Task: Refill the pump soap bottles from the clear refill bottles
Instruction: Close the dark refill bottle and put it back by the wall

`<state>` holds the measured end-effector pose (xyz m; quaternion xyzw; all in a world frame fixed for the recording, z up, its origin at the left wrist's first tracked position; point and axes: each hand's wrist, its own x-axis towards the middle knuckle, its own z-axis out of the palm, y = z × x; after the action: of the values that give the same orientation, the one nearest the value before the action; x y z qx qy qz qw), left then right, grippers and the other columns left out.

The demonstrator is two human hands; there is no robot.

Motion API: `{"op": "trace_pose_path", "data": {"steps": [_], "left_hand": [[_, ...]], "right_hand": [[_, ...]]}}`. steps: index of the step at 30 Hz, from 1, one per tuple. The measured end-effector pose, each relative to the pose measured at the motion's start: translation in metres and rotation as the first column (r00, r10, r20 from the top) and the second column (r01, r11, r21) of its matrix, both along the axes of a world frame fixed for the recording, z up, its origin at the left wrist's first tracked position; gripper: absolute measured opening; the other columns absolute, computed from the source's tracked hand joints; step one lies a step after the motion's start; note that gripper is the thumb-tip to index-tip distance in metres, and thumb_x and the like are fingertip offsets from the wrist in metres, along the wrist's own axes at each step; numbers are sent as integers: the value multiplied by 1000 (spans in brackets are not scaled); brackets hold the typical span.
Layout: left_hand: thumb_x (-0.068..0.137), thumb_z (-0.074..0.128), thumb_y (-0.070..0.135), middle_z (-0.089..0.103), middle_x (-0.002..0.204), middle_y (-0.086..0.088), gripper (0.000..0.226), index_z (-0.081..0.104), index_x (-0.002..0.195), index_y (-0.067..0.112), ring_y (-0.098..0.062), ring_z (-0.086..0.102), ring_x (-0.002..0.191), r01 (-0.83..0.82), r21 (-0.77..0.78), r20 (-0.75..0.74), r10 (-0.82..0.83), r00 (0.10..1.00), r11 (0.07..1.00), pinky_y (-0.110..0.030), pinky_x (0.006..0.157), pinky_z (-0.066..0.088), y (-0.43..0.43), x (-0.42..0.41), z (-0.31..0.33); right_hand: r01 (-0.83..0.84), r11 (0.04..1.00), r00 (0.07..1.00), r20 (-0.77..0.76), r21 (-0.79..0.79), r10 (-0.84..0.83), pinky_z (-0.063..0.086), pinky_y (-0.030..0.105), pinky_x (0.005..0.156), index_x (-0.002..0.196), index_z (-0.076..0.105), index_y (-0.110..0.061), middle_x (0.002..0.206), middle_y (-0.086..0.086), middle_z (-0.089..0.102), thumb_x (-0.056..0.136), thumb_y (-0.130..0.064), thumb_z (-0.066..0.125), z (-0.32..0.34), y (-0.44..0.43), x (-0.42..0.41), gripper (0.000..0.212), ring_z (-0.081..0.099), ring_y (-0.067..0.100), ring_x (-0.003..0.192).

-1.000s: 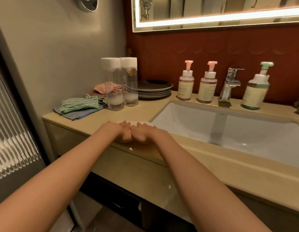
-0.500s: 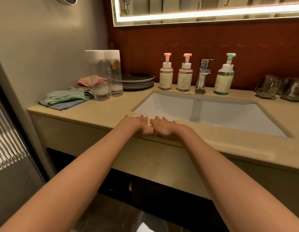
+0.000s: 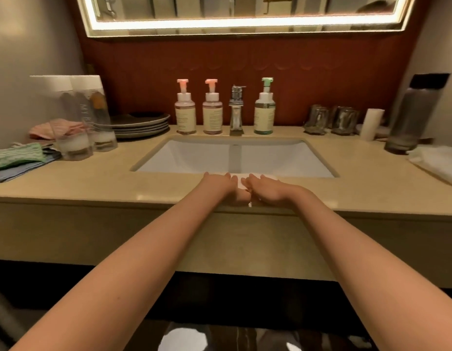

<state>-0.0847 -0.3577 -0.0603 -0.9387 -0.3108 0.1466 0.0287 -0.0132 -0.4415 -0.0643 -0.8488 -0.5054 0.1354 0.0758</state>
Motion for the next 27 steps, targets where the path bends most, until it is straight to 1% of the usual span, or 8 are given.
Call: {"op": "trace_pose_path", "data": {"steps": [2, 4, 9, 12, 16, 18, 22, 27], "left_hand": [[97, 22, 48, 4, 158, -7, 65, 3, 150, 14, -23, 9, 145, 59, 16, -8, -58, 998, 998, -45, 117, 5, -17, 17, 2], [97, 23, 49, 4, 158, -7, 66, 4, 150, 14, -24, 11, 145, 112, 18, -8, -112, 994, 994, -44, 117, 9, -33, 35, 3], [96, 23, 49, 6, 158, -7, 66, 6, 150, 14, -24, 9, 145, 199, -3, -4, -199, 980, 980, -47, 117, 6, -65, 72, 3], [97, 22, 49, 6, 158, -7, 65, 6, 150, 15, -24, 10, 145, 263, 15, -14, -263, 965, 965, -47, 117, 6, -82, 91, 6], [97, 19, 48, 4, 158, -7, 64, 4, 150, 14, -23, 9, 145, 347, 10, 3, -347, 938, 938, -48, 117, 3, -102, 119, 3], [97, 17, 48, 0, 158, -7, 65, 1, 150, 14, -23, 6, 145, 375, -2, 14, -375, 927, 927, -50, 116, 0, -108, 131, -1], [98, 12, 49, -6, 158, -6, 65, -3, 149, 14, -22, 0, 146, 410, -36, 12, -410, 912, 911, -51, 115, -5, -119, 155, -3], [98, 17, 47, -5, 158, -7, 64, -3, 150, 14, -23, -2, 145, 446, -45, 16, -446, 895, 894, -51, 115, -6, -129, 176, -2]], "right_hand": [[51, 999, 999, 3, 0, -51, 24, 43, 109, 104, 43, -7, 137, 14, 41, 103, -18, 19, 1, -18, 13, 26, 38, 29, 125], [99, 995, 995, 23, -4, -99, 27, 41, 105, 100, 41, -8, 132, 16, 45, 103, -18, 20, 2, -36, 26, 23, 42, 28, 116], [202, 979, 978, 44, -4, -202, 26, 40, 106, 119, 45, -5, 139, 18, 39, 104, -21, 18, 2, -73, 52, 35, 36, 31, 128], [264, 964, 964, 47, -27, -263, 21, 43, 111, 134, 38, -3, 145, 17, 33, 104, -22, 16, 1, -91, 67, 41, 28, 31, 135], [332, 943, 942, 60, -26, -330, 19, 39, 112, 143, 30, -6, 152, 14, 24, 105, -23, 16, 3, -117, 89, 44, 25, 29, 138], [357, 934, 933, 57, -36, -354, 15, 38, 113, 148, 21, -10, 156, 11, 16, 105, -24, 14, 3, -125, 99, 46, 18, 27, 141], [418, 907, 908, 29, -56, -417, 7, 39, 115, 150, 10, -13, 158, 9, 6, 105, -25, 12, 1, -139, 120, 47, 6, 25, 145], [477, 878, 879, 1, -36, -477, 9, 39, 115, 151, 11, -14, 158, 6, 7, 105, -29, 11, -1, -147, 141, 48, 8, 24, 145]]}}
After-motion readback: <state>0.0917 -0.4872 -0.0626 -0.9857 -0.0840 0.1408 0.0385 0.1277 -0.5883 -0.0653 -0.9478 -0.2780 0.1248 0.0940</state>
